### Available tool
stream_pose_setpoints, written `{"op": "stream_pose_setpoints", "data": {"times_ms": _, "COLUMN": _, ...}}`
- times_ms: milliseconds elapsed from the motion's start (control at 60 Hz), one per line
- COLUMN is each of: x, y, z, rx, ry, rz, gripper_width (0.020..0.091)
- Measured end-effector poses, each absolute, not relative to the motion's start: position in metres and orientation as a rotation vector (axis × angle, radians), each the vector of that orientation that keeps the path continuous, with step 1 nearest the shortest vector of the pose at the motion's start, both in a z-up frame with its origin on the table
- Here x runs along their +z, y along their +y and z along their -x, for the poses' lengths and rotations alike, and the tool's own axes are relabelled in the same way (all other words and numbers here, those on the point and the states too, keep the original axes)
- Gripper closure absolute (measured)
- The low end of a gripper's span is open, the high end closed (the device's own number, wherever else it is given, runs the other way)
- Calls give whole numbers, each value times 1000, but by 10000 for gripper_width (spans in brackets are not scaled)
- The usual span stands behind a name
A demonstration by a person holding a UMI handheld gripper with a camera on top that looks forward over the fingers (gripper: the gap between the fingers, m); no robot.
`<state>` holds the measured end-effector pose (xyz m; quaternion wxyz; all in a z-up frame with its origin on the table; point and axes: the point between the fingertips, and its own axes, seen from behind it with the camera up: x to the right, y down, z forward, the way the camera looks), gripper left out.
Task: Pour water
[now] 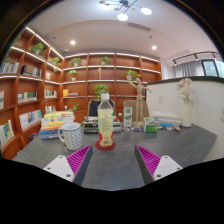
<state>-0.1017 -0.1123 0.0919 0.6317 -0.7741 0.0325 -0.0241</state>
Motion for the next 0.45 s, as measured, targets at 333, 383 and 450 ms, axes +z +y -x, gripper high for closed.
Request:
{"op": "stream_pose_setpoints", "data": {"times_ms": 333, "x": 97, "y": -134, "z": 72, "rx": -122, "ry": 131, "rz": 1743, "gripper_width": 248}}
{"op": "stream_pose_setpoints", "data": {"times_ms": 383, "x": 99, "y": -135, "z": 72, "rx": -114, "ry": 130, "rz": 1742, "gripper_width": 250}}
{"op": "stream_pose_setpoints", "data": {"times_ms": 450, "x": 103, "y": -135, "z": 71, "rx": -113, "ry": 136, "rz": 1732, "gripper_width": 255}}
